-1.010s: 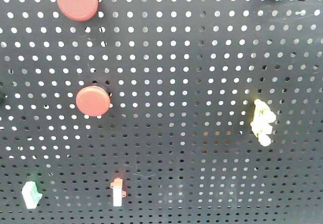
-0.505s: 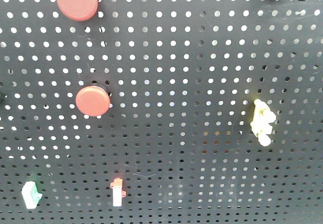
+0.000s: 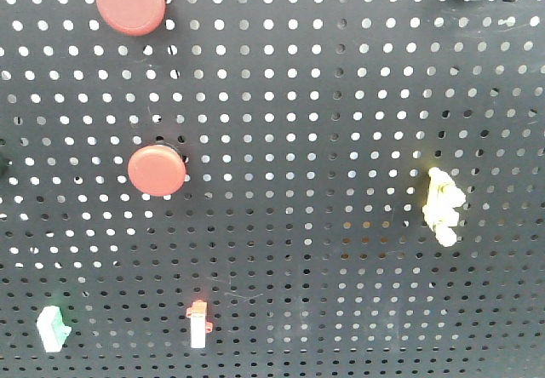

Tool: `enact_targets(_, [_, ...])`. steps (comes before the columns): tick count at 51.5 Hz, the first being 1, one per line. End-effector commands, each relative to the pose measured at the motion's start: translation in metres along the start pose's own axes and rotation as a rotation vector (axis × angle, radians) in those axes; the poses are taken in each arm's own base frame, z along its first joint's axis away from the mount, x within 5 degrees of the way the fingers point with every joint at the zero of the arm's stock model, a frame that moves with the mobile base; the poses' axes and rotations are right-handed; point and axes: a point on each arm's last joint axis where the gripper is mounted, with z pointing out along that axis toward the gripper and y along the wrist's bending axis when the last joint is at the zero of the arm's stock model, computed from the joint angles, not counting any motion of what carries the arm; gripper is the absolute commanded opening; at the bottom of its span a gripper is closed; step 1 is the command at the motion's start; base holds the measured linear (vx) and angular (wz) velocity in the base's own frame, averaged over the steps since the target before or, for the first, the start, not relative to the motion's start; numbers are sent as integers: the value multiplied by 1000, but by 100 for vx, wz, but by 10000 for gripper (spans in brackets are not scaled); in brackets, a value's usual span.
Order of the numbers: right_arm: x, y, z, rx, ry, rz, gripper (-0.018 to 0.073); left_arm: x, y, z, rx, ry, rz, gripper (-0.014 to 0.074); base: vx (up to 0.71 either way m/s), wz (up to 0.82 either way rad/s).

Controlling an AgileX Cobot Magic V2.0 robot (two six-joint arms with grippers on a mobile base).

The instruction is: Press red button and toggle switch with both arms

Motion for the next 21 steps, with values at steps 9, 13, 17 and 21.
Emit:
enact_targets(9, [-5, -1, 0, 12, -89, -8, -3, 3, 0, 0, 2, -66, -10, 2, 0, 0])
enact_targets(13, [-5, -1, 0, 12, -89, -8, -3, 3, 0, 0, 2, -66, -10, 2, 0, 0])
enact_targets(17, [-5, -1, 0, 12, -89, -8, -3, 3, 0, 0, 2, -66, -10, 2, 0, 0])
enact_targets(21, [-5, -1, 0, 12, -89, -8, -3, 3, 0, 0, 2, -66, -10, 2, 0, 0])
